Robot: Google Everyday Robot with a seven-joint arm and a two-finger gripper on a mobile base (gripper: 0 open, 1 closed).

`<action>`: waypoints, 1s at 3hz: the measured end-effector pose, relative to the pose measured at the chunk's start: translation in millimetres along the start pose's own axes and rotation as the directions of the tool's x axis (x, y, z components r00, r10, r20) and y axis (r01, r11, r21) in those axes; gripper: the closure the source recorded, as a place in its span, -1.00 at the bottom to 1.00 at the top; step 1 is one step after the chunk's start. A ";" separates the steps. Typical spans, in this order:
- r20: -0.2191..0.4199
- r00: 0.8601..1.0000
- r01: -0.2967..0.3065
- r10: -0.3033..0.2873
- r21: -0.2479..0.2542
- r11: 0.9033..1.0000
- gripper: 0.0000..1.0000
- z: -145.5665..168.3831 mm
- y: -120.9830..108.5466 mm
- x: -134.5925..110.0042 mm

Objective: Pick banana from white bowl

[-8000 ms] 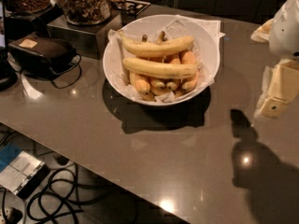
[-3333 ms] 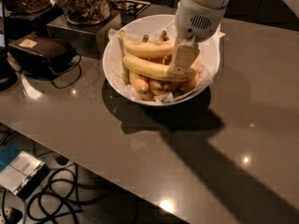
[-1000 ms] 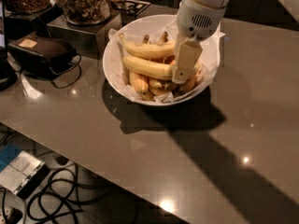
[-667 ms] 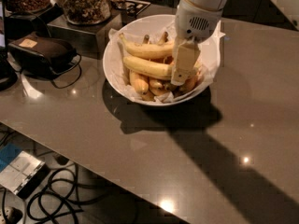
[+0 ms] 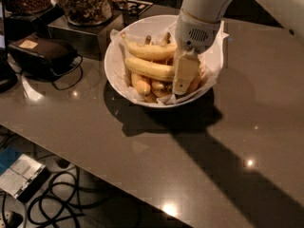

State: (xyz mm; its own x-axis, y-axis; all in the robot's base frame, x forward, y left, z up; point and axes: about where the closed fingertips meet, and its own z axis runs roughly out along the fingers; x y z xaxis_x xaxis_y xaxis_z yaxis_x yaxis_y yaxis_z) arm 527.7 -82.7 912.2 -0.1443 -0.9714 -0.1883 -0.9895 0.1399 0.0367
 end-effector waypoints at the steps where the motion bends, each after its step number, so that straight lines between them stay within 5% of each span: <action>1: 0.000 1.000 0.000 0.000 0.000 1.000 0.18 -4.2 0.2 -0.8; 3: 0.005 1.000 0.005 -0.005 0.011 1.000 1.00 -3.8 6.0 0.4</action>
Offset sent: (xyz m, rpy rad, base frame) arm -0.0342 -0.0062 -0.0111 -0.0269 0.0536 0.0249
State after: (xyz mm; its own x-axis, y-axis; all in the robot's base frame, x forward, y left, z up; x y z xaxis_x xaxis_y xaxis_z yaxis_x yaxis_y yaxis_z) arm 521.8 -82.9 916.1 -0.1392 -0.9712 -0.1932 -0.9903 0.1369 0.0253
